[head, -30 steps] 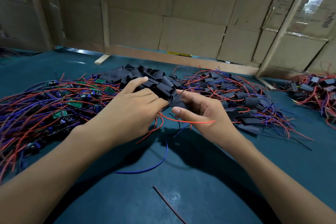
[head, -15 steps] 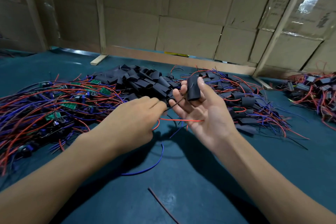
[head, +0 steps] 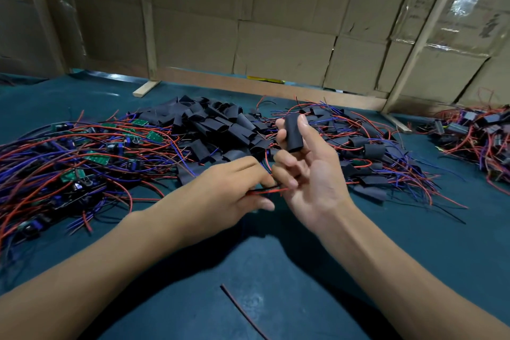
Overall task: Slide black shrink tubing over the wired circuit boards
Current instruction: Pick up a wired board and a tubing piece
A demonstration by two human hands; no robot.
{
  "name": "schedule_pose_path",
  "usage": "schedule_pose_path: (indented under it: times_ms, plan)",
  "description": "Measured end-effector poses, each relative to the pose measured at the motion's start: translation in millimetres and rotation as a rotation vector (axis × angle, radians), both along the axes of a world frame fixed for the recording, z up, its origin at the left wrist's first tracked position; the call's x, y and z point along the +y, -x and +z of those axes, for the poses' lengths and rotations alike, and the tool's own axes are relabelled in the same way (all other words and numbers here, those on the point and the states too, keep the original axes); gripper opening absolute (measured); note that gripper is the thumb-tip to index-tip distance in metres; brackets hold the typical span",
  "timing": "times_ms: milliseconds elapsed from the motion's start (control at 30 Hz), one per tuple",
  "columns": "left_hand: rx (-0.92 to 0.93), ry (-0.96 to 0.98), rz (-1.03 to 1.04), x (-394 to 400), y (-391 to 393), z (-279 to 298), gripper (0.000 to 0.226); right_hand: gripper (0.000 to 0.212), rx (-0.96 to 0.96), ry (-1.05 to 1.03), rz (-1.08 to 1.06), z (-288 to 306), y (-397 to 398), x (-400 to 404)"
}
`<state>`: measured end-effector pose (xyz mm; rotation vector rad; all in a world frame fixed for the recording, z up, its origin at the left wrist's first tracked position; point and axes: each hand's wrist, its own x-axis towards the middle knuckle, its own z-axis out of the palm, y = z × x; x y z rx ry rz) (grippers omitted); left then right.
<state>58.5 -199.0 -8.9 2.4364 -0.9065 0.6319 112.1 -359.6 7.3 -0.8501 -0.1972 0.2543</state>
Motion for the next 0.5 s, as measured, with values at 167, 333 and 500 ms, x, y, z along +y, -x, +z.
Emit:
schedule_pose_path:
  times_ms: [167,333,500]
  plan:
    - [-0.137,0.108,0.062,8,-1,5,0.027,0.036,-0.321,0.359,-0.090,2,-18,-21]
    - [-0.155,0.254,0.177,16,-1,11,0.027,0.027,-0.636,0.656,-0.028,8,-25,-50]
    - [-0.108,0.287,0.187,17,0,12,0.022,0.034,-0.703,0.735,0.058,11,-17,-46]
